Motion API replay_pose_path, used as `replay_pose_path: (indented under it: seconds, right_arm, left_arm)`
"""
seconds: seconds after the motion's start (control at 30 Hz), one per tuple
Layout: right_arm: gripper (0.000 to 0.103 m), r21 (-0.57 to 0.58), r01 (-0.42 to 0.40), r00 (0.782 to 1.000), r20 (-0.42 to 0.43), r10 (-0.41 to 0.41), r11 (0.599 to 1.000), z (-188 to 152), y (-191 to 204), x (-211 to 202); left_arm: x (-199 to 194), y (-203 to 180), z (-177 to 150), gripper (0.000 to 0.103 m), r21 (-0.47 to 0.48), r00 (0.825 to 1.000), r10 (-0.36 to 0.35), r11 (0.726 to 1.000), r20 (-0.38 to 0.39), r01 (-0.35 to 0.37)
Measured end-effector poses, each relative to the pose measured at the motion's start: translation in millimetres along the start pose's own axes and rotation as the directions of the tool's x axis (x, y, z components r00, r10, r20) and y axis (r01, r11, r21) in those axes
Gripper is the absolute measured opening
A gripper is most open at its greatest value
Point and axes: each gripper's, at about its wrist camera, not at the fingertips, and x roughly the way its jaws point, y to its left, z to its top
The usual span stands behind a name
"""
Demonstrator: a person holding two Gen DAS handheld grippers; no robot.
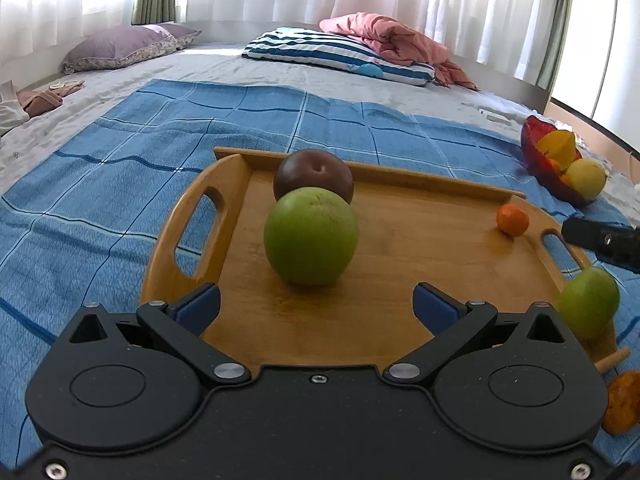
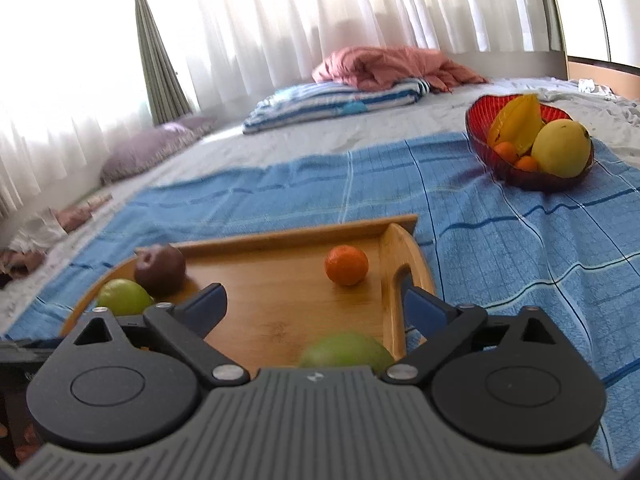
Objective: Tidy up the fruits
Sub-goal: 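Lower the pomelo and green apple onto the tray and open both grippers, then move both grippers off the tray to the loose fruits beside it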
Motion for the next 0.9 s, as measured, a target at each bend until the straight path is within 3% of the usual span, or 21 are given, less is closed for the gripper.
replay_pose_path:
  seconds: [0.13,0.37,0.63,0.9]
  right_arm:
    - [0.103,0.048,-0.080,0.995,0.064,0.077,0.996,-1.7,-8.5,-11.2]
    - [0.103,0.055,-0.141,0.985,0.111,0.134,0.989,-13.1,-14.0,-25.1]
    - [0.103,-0.101,-0.042,0.984,0.170,0.058,0.994,-33.3,5.5,-44.6]
    - [0.103,-0.145,0.029,0.976,0.219,0.003,0.989,-55.8,13.0,-68.1]
  left_arm:
    - [-10.4,-2.1,-4.1,0.103,0.003,1.000,-0.014,1.000,0.010,0.014]
    - [-30.4,-6.4,-13.4,0.103,0.004,0.999,-0.038,0.999,0.032,0.037]
    - [-51.8,-10.8,-31.7,0.103,0.017,0.997,-0.069,0.998,0.045,0.068]
    - [-67.2,-17.9,-47.8,0.103,0.038,0.995,-0.078,0.996,0.060,0.076]
